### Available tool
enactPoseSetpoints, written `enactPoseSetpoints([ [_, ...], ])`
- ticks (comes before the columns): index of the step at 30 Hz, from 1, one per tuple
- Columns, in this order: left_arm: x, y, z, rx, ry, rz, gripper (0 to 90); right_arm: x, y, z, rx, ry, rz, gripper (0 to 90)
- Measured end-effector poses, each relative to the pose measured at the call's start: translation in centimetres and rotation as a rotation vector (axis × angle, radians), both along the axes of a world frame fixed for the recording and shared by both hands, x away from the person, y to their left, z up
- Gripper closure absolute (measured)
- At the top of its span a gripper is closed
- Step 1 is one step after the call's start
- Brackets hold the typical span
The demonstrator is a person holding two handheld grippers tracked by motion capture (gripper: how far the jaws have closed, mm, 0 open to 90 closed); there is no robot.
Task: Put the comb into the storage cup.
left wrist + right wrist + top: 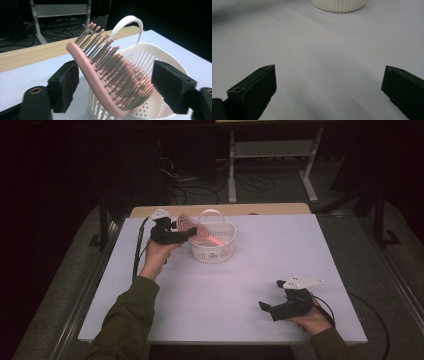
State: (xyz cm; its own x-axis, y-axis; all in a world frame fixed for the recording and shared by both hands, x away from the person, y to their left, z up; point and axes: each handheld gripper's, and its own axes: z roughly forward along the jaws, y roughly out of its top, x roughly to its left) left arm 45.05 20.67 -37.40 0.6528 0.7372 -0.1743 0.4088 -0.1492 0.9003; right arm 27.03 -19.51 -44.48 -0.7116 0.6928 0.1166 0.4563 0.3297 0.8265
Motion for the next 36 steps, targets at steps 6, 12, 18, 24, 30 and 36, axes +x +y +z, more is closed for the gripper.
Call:
enactPoseSetpoints([
  [6, -0.3, 0.3, 0.2, 0.037, -0.013, -0.019, 14.8, 0.0, 0.0, 0.0, 0.002, 0.002, -0.001, 0.0],
  [12, -0.6, 0.8, 0.5, 0.068, -0.015, -0.021, 12.2, 0.0, -0.1, -0.1, 0.005, 0.003, -0.004, 0.0],
  [18, -1.3, 1.4, 0.8, 0.105, -0.012, -0.048, 4.1, 0.0, -0.3, -0.2, 0.01, 0.004, -0.008, 0.0],
  [24, -2.2, 2.0, 0.9, 0.159, 0.0, -0.091, 0.0, 0.0, -0.6, -0.2, 0.017, 0.004, -0.012, 0.0],
  [30, -3.2, 2.9, 0.7, 0.171, -0.001, -0.102, 0.0, 0.1, -0.5, -0.2, 0.018, 0.002, -0.009, 0.0],
  [36, -4.4, 3.6, 0.4, 0.181, -0.006, -0.126, 0.0, 0.1, -0.5, -0.1, 0.015, 0.0, -0.012, 0.0],
])
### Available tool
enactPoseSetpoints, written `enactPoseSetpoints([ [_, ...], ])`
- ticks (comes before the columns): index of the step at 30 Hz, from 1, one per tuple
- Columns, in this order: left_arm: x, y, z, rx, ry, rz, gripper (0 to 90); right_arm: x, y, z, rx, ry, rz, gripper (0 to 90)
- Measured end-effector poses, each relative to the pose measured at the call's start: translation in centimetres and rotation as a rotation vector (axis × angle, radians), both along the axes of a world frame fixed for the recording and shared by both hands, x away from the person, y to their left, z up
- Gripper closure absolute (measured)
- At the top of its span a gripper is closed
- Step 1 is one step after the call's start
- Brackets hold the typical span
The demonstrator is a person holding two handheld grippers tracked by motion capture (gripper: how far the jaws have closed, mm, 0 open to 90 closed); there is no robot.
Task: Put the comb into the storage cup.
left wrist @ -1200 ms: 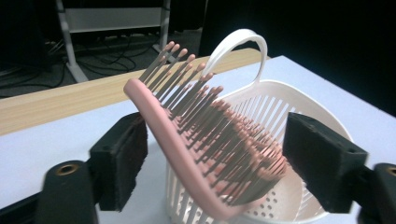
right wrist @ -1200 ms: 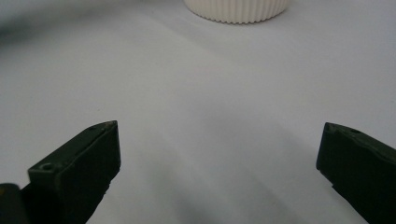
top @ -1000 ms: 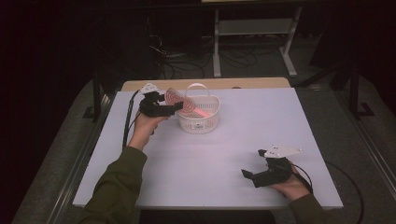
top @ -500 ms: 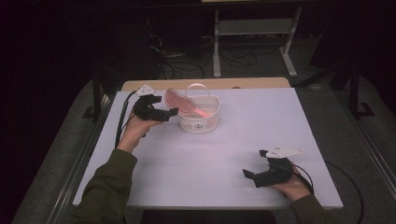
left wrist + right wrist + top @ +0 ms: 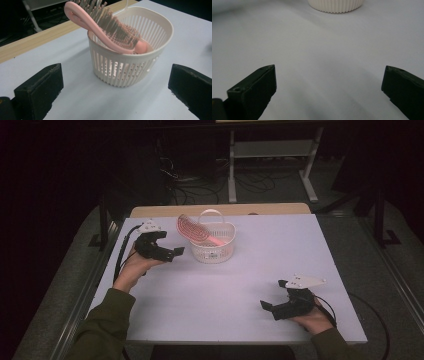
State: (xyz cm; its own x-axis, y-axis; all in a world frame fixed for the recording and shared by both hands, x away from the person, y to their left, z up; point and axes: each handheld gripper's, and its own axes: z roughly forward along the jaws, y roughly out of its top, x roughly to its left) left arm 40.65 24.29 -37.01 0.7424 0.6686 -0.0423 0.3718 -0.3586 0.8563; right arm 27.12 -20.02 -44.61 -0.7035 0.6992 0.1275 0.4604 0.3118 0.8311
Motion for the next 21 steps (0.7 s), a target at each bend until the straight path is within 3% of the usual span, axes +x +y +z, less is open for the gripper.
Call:
enactPoseSetpoints([
  [14, -3.2, 0.0, -0.4, 0.028, -0.004, -0.07, 0.0, 0.0, 0.2, 0.1, -0.007, -0.005, 0.002, 0.0],
  [21, -4.4, 0.1, -0.9, 0.019, 0.002, -0.081, 0.0, -0.1, 0.2, 0.2, -0.006, -0.006, -0.001, 0.0],
])
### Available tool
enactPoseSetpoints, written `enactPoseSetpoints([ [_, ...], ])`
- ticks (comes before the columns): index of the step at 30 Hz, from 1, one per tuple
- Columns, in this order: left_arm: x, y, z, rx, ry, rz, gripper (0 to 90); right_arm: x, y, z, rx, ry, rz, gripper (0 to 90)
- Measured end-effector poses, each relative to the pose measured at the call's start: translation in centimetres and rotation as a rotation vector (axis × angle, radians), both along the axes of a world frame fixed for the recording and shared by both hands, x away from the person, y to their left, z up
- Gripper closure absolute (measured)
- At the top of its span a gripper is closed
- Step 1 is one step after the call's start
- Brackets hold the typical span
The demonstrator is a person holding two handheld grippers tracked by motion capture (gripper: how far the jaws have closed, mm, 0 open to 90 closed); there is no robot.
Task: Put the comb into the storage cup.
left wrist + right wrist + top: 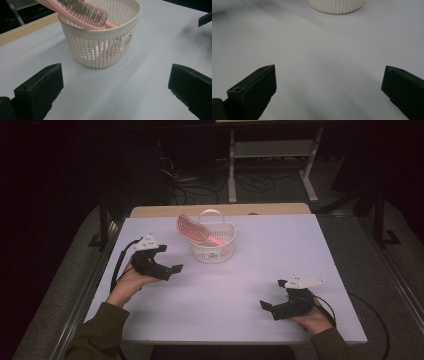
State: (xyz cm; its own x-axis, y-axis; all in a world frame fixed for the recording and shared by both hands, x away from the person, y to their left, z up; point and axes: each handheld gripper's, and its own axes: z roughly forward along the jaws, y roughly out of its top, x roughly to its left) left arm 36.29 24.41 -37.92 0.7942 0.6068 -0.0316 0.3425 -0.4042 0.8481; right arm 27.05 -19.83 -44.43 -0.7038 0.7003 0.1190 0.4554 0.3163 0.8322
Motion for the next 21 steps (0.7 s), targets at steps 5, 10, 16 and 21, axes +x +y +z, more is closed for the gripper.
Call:
enactPoseSetpoints([
  [5, -0.7, 0.2, -0.4, 0.002, 0.006, -0.003, 0.0, 0.0, 0.1, 0.1, -0.004, -0.004, 0.002, 0.0],
  [10, -1.4, 0.4, -1.1, 0.007, 0.02, -0.02, 0.0, -0.1, 0.0, 0.1, -0.004, -0.007, -0.001, 0.0],
  [16, -2.0, 0.6, -1.7, -0.002, 0.03, -0.026, 0.0, -0.1, 0.0, 0.1, 0.0, -0.004, -0.005, 0.0],
  [21, -2.7, 0.6, -2.4, 0.006, 0.024, -0.035, 0.0, -0.1, 0.0, 0.1, -0.002, -0.004, -0.006, 0.0],
])
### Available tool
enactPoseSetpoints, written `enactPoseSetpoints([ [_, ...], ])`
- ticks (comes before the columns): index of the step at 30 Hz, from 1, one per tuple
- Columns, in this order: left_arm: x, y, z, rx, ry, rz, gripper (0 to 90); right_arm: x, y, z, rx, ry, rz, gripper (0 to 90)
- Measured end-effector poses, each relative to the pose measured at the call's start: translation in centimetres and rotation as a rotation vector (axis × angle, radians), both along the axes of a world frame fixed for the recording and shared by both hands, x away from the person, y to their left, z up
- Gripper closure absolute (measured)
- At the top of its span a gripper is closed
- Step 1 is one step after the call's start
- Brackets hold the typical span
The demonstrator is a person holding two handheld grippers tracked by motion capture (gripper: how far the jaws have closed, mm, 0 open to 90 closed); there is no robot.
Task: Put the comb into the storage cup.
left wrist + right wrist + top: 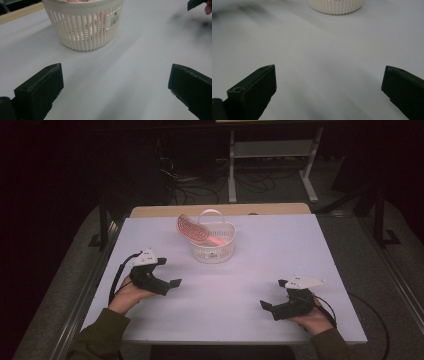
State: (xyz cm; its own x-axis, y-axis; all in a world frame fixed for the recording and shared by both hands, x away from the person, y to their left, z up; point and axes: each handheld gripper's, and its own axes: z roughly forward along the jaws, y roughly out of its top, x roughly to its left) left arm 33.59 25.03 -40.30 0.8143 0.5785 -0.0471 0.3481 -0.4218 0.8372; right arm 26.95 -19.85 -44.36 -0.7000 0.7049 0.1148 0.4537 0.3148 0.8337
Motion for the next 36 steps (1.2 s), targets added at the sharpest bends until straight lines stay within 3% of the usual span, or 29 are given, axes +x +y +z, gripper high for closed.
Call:
enactPoseSetpoints([
  [30, -3.8, 1.8, -2.3, -0.039, 0.026, -0.01, 0.0, 0.0, 0.0, 0.0, -0.008, -0.005, -0.001, 0.0],
  [36, -4.4, 2.2, -2.7, -0.017, 0.014, -0.006, 0.0, 0.0, 0.0, 0.0, -0.009, -0.004, 0.001, 0.0],
])
